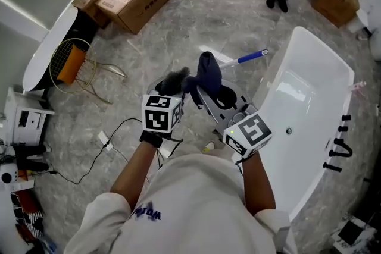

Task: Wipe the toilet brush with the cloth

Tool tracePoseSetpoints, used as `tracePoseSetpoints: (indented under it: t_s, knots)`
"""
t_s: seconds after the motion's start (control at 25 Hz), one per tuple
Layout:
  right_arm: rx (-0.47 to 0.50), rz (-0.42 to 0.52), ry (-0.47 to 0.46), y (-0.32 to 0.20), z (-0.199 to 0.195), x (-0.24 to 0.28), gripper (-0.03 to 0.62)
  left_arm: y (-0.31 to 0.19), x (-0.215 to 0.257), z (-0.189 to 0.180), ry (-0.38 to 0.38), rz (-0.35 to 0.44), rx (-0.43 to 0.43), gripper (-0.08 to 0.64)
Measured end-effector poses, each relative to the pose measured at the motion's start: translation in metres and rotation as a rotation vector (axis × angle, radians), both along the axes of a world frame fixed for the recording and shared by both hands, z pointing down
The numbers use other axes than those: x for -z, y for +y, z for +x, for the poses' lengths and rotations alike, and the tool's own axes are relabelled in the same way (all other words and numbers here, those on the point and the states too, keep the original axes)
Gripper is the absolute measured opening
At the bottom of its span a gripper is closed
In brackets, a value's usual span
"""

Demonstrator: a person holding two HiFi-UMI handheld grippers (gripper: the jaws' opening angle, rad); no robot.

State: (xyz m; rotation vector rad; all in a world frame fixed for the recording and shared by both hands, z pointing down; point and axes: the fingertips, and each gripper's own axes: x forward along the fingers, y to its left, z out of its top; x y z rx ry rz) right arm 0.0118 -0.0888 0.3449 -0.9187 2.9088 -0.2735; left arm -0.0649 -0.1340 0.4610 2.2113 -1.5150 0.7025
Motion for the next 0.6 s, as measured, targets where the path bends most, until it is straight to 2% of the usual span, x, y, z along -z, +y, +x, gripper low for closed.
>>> tracePoseSetpoints:
  t_s: [0.04, 0.16, 0.2, 0.28, 0.4, 0.6]
  knots:
    - [0.023, -0.025, 0.003, 0.000, -0.006, -0.008, 0.058, 0.001, 0.001, 0.002, 0.007, 0.003, -0.004, 0.189]
    - [0.017, -0.190, 0.142, -0.014, -0.016, -0.064, 0.060, 0.008, 0.001, 0.006, 0.031, -0.001, -0.014, 0.187]
    - [0.009, -0.236, 0.162, -0.016, -0.016, -0.076, 0.060, 0.011, -0.001, 0.007, 0.026, -0.006, -0.019, 0.187]
    - [0.005, -0.303, 0.134, -0.017, -0.016, -0.087, 0.060, 0.016, -0.009, 0.007, 0.014, -0.015, -0.029, 0.187]
    - [-0.031, -0.318, 0.113, -0.020, -0.006, -0.096, 0.061, 0.021, -0.017, 0.002, 0.038, -0.033, -0.030, 0.186]
    - [-0.258, -0.318, 0.130, -0.039, 0.057, -0.108, 0.063, 0.023, -0.014, 0.009, 0.092, -0.037, -0.068, 0.185]
